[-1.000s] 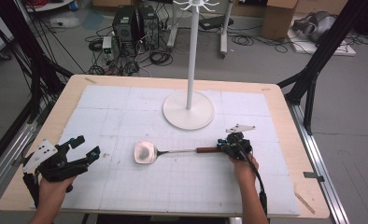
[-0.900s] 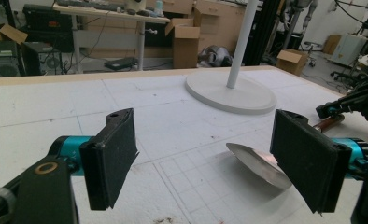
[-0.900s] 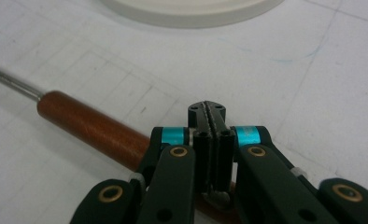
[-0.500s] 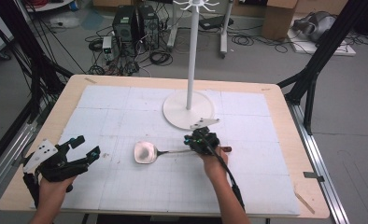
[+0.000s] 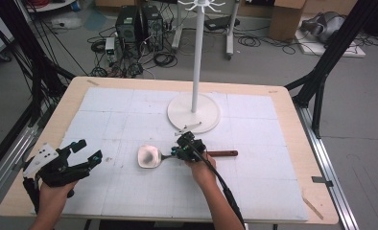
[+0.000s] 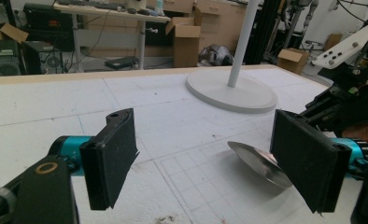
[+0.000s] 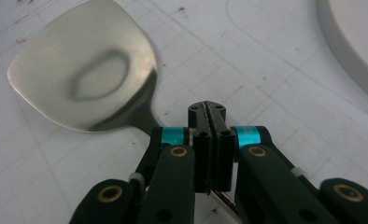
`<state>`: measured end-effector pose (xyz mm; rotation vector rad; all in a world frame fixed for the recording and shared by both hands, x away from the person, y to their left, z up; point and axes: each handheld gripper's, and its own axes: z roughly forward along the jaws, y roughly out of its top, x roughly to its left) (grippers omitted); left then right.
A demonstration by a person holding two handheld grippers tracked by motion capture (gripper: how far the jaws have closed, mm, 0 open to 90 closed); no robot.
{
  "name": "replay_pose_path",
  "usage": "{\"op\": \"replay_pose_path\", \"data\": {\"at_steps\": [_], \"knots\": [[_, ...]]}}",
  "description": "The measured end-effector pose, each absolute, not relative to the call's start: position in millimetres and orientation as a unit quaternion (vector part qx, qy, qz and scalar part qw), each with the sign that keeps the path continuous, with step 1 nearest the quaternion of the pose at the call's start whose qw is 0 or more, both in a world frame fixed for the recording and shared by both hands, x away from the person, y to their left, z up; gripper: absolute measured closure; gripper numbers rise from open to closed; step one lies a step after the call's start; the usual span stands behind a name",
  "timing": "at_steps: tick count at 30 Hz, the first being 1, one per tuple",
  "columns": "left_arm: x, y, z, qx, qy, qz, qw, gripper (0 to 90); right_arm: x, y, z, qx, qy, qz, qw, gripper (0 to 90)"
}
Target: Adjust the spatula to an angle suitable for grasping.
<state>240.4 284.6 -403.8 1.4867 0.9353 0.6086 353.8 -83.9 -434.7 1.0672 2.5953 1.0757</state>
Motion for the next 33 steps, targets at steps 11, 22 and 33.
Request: {"op": "replay_pose_path", "data": {"at_steps": [11, 22, 33], "knots": [[240.6, 284.7, -403.8, 0.641, 0.403, 0.262, 0.599, 23.2, 343.7, -74.2, -434.9, 0.31, 0.884, 0.348, 0.039, 89.6], [240.5, 283.8, -403.8, 0.642, 0.402, 0.262, 0.598, 23.2, 322.7, -74.3, -434.7, 0.303, 0.882, 0.359, 0.034, 87.9], [240.6, 284.9, -404.1, 0.642, 0.404, 0.263, 0.596, 23.2, 324.6, -206.4, -412.8, 0.444, 0.792, 0.371, 0.197, 89.6]]}}
